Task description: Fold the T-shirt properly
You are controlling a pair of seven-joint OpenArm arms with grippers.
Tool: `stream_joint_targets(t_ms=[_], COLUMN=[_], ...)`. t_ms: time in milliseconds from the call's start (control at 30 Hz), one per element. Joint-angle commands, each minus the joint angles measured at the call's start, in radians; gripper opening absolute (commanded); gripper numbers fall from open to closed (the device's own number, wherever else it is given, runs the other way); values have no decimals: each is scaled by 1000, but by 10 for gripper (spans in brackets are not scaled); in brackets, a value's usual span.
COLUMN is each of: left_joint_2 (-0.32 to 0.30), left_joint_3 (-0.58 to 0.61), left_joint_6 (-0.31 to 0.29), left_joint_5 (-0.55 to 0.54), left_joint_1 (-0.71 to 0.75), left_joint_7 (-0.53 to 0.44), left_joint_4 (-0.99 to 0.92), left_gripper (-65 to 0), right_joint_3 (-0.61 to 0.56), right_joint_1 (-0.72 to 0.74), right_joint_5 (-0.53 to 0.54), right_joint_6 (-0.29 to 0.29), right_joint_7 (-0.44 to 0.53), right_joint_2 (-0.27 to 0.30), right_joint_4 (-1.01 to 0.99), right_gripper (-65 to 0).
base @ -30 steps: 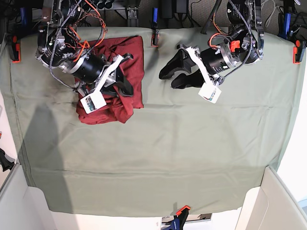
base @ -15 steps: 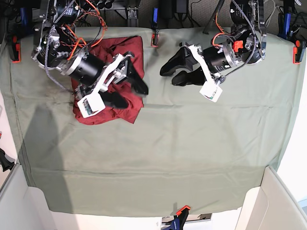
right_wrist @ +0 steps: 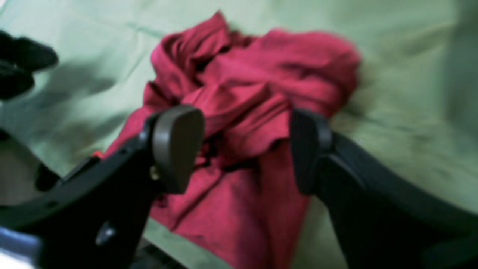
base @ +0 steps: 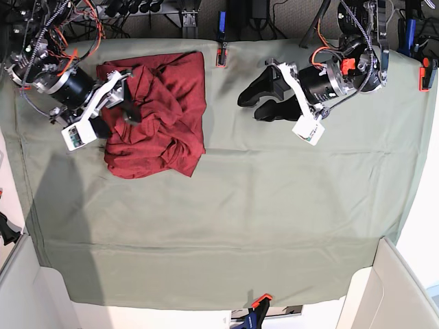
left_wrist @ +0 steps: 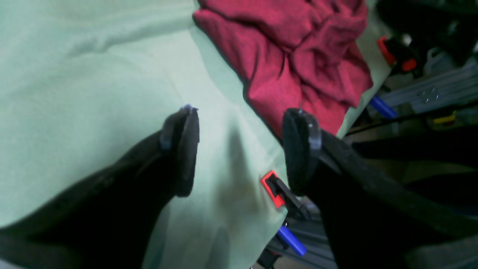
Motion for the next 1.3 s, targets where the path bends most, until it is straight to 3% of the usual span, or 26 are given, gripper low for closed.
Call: stream_joint_targets(t_ms=[0, 167, 233, 333, 367, 633, 867, 1100, 1200, 1267], left_joint_2=[-10, -11, -11, -10, -11, -11, -17, -16, -16, -16], left_joint_3=[-3, -3, -3, -3, -3, -39, -116, -113, -113, -113], left_joint_6=[-12, -12, -12, -12, -12, -12, -12, -12, -12, -12], left_joint_5=[-26, -25, -25, -25, -25, -26, -56, -56, -57, -75], left_joint_1=[-8, -7, -7, -7, -7, -8, -8, -8, -8, -8], left_joint_7=[-19, -18, -17, -17, -17, -18, -16, -14, -13, 1], left_joint_4=[18, 18, 18, 18, 18, 18, 18, 19, 19, 19], left_gripper=[-264, -264, -264, -264, -264, -264, -264, -264, -264, -264], right_joint_3=[-3, -51, -67, -79, -79, -89, -229, -325, -324, -324], right_joint_1=[14, 47, 45, 46, 46, 7, -102, -104, -89, -76], right_joint_5=[4, -40, -40, -33, -21, 220, 210, 86, 72, 68], right_joint_6=[3, -2, -6, -16, -16, 38, 38, 31, 10, 11], right_joint_7=[39, 56, 52, 35, 27, -75, -75, -20, 8, 20], right_joint_2=[7, 7, 7, 6, 6, 6, 7, 6, 5, 0], right_joint_4=[-4, -76, -78, -77, -76, 3, 122, 123, 123, 123], right_gripper=[-251, -256, -359, -631, -650, -650, -650, -650, -406, -294])
